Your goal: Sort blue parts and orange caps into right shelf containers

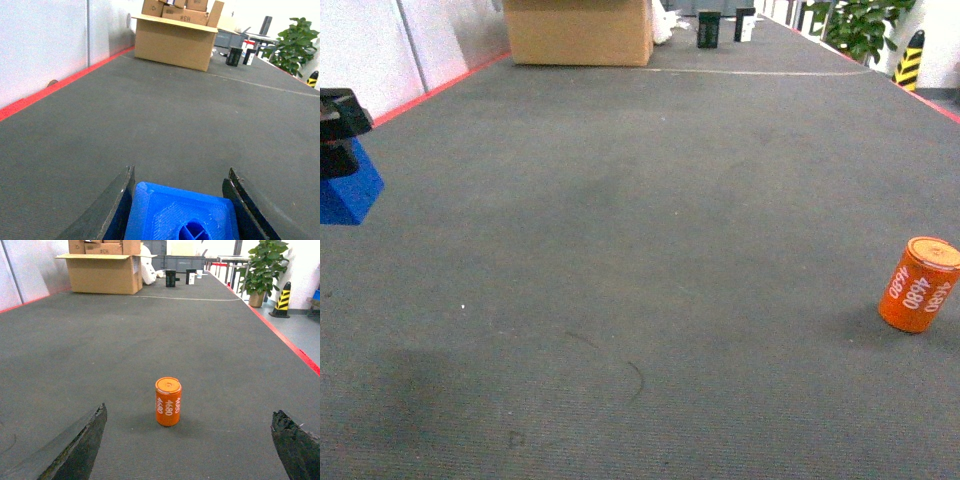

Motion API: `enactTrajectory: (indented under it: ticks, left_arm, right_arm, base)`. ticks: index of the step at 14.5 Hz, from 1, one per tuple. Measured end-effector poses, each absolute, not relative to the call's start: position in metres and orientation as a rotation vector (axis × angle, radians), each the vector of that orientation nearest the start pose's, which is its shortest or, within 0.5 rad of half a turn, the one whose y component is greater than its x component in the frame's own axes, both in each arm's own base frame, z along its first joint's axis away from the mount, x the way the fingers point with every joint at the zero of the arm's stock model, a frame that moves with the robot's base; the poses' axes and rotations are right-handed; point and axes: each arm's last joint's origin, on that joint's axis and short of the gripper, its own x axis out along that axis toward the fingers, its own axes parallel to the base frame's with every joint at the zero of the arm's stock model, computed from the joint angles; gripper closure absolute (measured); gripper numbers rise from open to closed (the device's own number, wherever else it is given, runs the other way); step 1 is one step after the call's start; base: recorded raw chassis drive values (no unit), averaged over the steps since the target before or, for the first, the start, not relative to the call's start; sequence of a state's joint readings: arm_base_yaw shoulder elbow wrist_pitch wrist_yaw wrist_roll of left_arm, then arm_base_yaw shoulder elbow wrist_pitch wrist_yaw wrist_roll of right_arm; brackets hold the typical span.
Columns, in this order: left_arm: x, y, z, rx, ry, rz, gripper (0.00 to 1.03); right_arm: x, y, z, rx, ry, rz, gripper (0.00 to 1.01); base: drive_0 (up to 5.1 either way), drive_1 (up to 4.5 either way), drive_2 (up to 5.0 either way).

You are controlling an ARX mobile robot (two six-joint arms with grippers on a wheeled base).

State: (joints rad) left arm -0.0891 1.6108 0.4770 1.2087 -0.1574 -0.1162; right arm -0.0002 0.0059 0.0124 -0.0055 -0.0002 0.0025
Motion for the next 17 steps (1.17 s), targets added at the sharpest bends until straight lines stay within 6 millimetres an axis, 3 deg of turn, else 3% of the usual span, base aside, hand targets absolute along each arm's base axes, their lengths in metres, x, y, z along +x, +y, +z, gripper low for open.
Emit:
enactTrajectory:
  ticks: [7,12,17]
  left_arm:
    - [0.216,0.000,0.205,-0.087,-0.190,0.216,0.55]
    - [0.189,0.003,0.211,-0.086,-0.212,0.274,0.55]
    - [0.177,-0.005,0.217,-0.102,-0.229,0.273,0.55]
  right_arm:
    - [0.097,0.000,0.167,0.003,-0.001,0.000,0.03]
    - [0.097,0.000,0.167,0.003,-0.001,0.000,0.03]
    - [0.097,0.000,0.167,0.003,-0.001,0.000,0.03]
  base:
    - [0.0,0.00,0.0]
    - [0.0,0.00,0.0]
    - [0.0,0.00,0.0]
